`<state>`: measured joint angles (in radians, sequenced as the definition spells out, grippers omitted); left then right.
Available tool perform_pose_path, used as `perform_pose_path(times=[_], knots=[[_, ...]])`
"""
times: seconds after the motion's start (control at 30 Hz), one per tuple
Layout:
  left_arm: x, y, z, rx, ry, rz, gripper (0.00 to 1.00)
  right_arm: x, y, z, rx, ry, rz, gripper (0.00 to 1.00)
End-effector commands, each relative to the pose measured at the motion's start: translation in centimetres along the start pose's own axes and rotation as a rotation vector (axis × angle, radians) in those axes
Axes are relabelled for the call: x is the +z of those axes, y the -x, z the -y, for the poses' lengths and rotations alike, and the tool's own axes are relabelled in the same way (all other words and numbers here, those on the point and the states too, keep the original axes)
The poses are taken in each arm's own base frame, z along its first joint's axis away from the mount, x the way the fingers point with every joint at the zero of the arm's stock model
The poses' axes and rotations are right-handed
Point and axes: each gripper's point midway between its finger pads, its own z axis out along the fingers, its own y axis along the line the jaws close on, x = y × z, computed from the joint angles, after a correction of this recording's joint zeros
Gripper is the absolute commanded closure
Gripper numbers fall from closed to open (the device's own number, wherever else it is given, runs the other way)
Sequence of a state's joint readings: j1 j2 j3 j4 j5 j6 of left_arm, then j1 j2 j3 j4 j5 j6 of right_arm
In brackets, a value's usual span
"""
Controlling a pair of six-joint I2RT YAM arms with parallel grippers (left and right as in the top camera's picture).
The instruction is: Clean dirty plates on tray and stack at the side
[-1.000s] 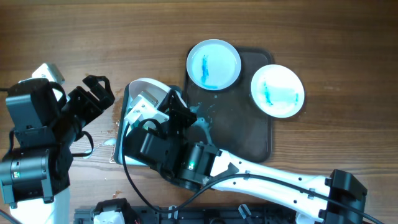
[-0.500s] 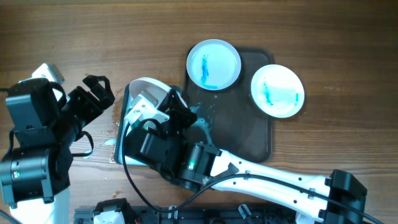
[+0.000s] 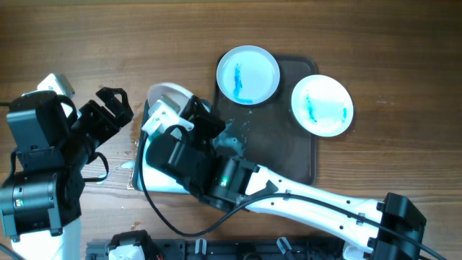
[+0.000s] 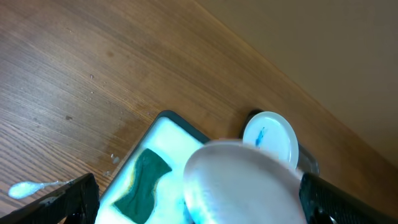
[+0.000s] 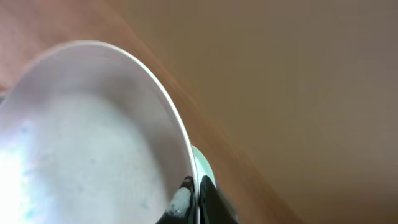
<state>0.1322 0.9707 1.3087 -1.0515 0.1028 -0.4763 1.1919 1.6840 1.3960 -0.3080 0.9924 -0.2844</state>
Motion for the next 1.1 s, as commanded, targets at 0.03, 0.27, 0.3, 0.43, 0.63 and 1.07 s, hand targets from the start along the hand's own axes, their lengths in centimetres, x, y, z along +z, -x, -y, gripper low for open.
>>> perform_pose_path(times=[0.03,0.27,0.3,0.43,0.63,1.07], knots=[[-0.3,0.4,0.2,-0.005,-0.008,0.013,0.0,0.2,0.0,1.3,-0.007,-0.088,-0.017,0.96],[-0.3,0.4,0.2,-0.005,-0.008,0.013,0.0,1.5,-4.5,-6.2,0.394,0.458,-0.223,0.96],[-0.3,0.4,0.2,-0.005,-0.008,0.013,0.0,1.8,-6.1,-6.7,0.523,0.58,-0.332,0.96],[-0.3,0.4,0.2,-0.005,-0.008,0.013,0.0,2.7,-9.5,1.0,0.905,0.763,-0.513,0.96],[-0.3,0.4,0.2,-0.005,-0.007,0.013,0.0,3.3,-22.6,8.0,1.046,0.584,-0.867,0.96],[-0.3,0.4,0.2,-0.005,-0.008,0.013,0.0,5.1,-35.7,16.9,1.416,0.157,-0.965,0.96]])
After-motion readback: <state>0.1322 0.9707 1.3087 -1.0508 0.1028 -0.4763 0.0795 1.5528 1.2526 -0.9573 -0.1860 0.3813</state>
